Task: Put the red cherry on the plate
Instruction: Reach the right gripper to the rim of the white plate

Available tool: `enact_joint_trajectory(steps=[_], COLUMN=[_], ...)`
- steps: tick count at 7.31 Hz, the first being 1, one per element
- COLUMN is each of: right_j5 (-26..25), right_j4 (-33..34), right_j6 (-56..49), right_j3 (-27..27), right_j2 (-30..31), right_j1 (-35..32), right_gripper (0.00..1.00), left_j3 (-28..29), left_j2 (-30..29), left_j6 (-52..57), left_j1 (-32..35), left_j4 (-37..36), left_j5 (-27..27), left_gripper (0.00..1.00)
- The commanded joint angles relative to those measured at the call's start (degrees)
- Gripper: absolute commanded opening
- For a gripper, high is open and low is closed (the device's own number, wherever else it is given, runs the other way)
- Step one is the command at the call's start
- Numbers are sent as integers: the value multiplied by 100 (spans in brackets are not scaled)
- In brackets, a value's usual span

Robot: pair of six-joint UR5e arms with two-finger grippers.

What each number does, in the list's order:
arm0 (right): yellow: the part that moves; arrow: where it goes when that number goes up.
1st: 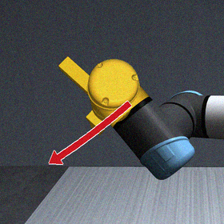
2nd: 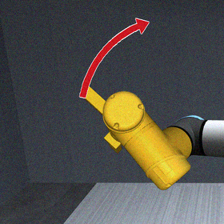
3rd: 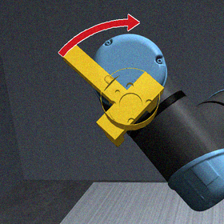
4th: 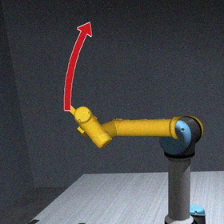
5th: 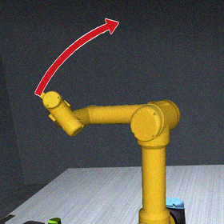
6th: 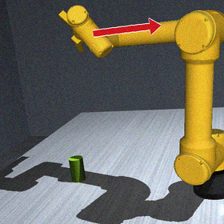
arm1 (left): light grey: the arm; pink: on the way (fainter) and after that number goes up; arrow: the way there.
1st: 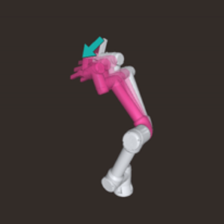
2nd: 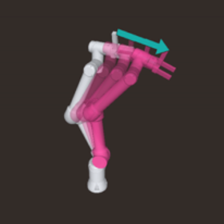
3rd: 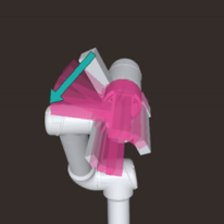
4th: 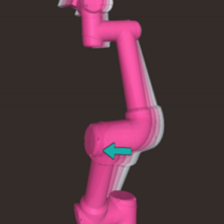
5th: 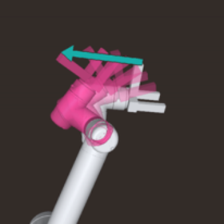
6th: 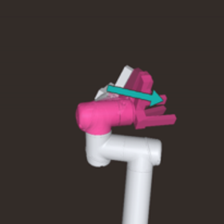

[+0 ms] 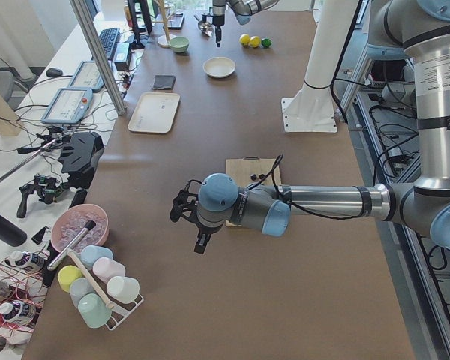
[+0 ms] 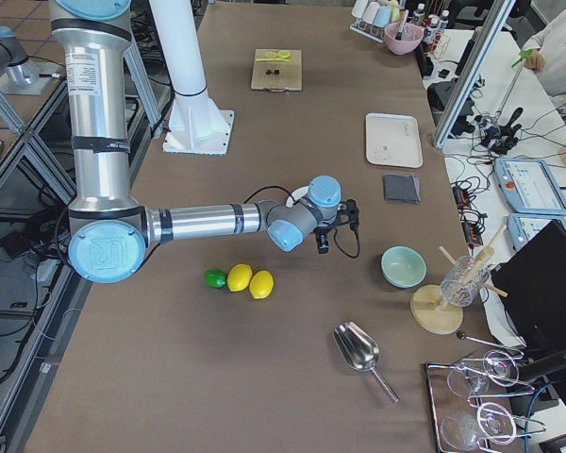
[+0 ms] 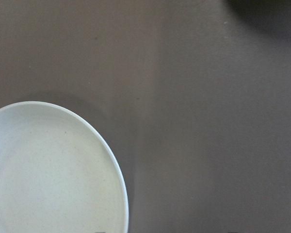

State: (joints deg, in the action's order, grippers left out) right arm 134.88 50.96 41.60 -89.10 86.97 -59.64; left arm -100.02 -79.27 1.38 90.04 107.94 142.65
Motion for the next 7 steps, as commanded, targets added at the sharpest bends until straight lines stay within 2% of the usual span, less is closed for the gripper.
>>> enact_joint_trajectory(steps=[1,2,3,4,5,7], right_j5=[-84,-398,-453,-445,-428,-410], right_j4=[-235,-235,-235,-235,-227,-218], right_j6=[506,481,472,524,533,542], right_j3=[173,321,375,332,323,314], right_j2=[-207,-216,-251,-251,-286,-312], right_j1=[373,539,619,620,629,629], right_gripper=[81,71,66,21,0,0], left_j3=[9,9,44,44,53,53], left_j2=[8,8,8,8,8,8], left_j6=[-6,-6,3,3,3,-49], left_j1=[-56,-57,-57,-57,-66,-92], left_j4=[-1,-1,8,8,8,-9], left_j5=[-9,-17,-9,-9,0,0], left_gripper=[98,98,98,98,98,98])
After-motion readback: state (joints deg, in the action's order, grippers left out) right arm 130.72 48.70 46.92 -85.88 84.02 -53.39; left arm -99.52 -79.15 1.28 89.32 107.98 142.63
